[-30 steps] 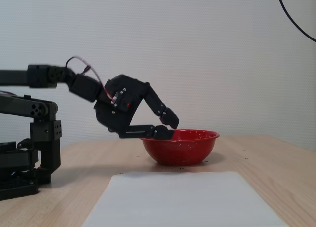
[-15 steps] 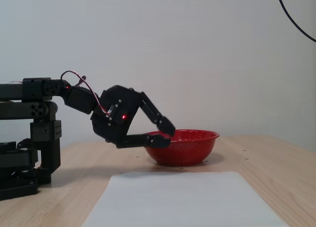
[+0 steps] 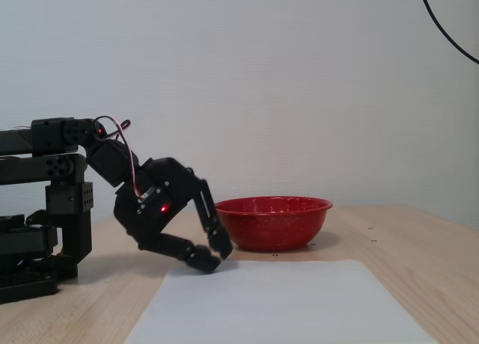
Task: Grasp the red cube and put it in the red bowl.
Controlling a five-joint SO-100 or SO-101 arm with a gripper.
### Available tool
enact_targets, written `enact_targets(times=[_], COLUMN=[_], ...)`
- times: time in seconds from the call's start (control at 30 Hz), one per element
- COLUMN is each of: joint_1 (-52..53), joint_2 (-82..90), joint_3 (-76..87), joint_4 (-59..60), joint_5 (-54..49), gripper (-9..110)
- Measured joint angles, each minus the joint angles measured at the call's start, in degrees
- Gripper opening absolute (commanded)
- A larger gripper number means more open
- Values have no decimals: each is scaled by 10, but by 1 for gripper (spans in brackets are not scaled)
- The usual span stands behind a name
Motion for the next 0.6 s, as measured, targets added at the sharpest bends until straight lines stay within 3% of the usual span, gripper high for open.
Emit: enact_targets(times=[0.6], joint_1=[0], joint_2=[11], joint_3=[0], joint_4=[22], joint_5=[1], gripper=[0])
